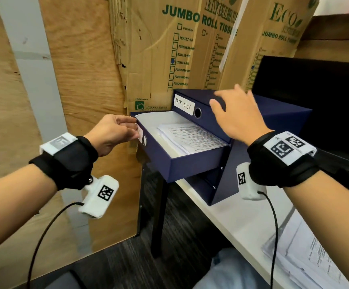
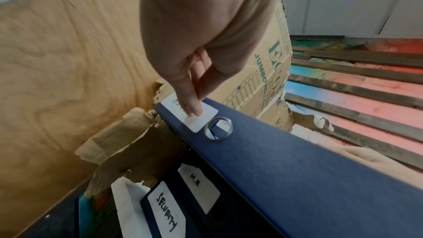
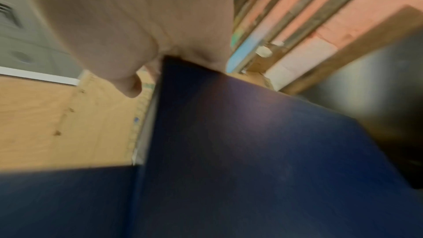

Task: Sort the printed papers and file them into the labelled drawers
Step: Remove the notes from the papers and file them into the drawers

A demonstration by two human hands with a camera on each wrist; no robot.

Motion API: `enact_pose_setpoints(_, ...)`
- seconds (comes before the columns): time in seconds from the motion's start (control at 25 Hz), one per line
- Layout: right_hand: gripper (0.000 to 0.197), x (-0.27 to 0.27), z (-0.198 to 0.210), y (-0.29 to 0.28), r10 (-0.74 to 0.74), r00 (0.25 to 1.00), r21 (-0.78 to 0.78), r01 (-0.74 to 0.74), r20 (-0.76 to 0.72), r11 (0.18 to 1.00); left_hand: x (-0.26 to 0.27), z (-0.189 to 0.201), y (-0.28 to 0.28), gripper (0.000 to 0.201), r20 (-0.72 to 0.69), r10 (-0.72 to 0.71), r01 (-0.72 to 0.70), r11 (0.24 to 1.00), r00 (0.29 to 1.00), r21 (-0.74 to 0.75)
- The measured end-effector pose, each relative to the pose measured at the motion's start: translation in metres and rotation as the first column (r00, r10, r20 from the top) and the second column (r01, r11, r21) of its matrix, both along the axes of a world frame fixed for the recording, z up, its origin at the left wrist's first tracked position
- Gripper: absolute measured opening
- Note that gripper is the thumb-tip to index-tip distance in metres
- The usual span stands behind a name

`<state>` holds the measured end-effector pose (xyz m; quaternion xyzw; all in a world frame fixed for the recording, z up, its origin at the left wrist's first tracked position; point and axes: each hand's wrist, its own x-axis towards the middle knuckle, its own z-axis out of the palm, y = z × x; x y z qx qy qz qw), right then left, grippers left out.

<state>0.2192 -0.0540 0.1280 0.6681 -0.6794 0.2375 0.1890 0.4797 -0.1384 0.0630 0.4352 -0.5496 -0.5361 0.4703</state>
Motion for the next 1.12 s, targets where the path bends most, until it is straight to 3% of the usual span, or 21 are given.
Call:
enact_pose_setpoints(0.08,0.039,-0.009,-0.008,0.002,-0.056,0.998,0.068,0.057,-0.013,0.996,-0.015,-0.006,-0.007,0.046,-0.036,-0.016,0.016,1.0,0.999,0.009)
enact_pose_setpoints(0.2,0.039,-0.008,-0.01,0.003,-0.06,0.997,0.049,0.062,-0.05,0.997,-0.043,-0.016,-0.013,0.055,-0.091,-0.114,0.117,0.993,0.989,0.035)
enact_pose_setpoints(0.36,0.042,-0.014,-0.004,0.001,-0.08,0.995,0.064,0.084,-0.065,0.994,-0.102,-0.022,-0.023,0.07,0.016,-0.249,0.249,0.968,0.968,-0.028)
enact_pose_setpoints(0.48,0.043,-0.011,-0.005,-0.002,-0.065,0.997,0.083,0.069,-0.045,0.994,-0.135,-0.023,-0.03,0.068,0.083,-0.288,0.294,0.953,0.954,-0.071)
enact_pose_setpoints(0.64,0.039,-0.007,-0.004,-0.002,-0.075,0.997,0.092,0.076,-0.007,0.993,-0.131,-0.026,-0.044,0.066,0.066,-0.301,0.305,0.951,0.951,-0.055)
enact_pose_setpoints(0.72,0.038,-0.006,-0.003,0.0,-0.071,0.997,0.115,0.073,-0.024,0.991,-0.123,-0.028,-0.049,0.064,0.12,-0.252,0.262,0.963,0.96,-0.068)
enact_pose_setpoints(0.8,0.039,-0.008,-0.002,0.005,-0.006,0.999,0.138,-0.001,0.049,0.99,-0.124,-0.025,-0.04,0.065,0.21,-0.031,0.081,0.969,0.977,-0.234)
enact_pose_setpoints(0.84,0.041,-0.012,-0.003,0.009,0.049,0.989,0.119,-0.067,0.142,0.991,-0.129,-0.019,-0.027,0.063,0.221,0.092,-0.005,0.931,0.971,-0.364)
enact_pose_setpoints(0.92,0.041,-0.03,-0.009,0.022,0.129,0.928,0.01,-0.141,0.349,0.99,-0.144,-0.006,0.009,0.057,0.186,0.236,-0.054,0.744,0.954,-0.666)
enact_pose_setpoints(1.04,0.049,-0.085,-0.029,0.053,0.025,0.917,-0.084,0.01,0.398,0.996,-0.177,0.013,0.068,0.058,0.141,0.152,0.072,0.388,0.978,-0.919)
enact_pose_setpoints(1.12,0.049,-0.125,-0.043,0.082,-0.119,0.937,-0.082,0.154,0.33,0.985,-0.204,0.016,0.099,0.058,0.161,0.058,0.141,0.253,0.985,-0.957)
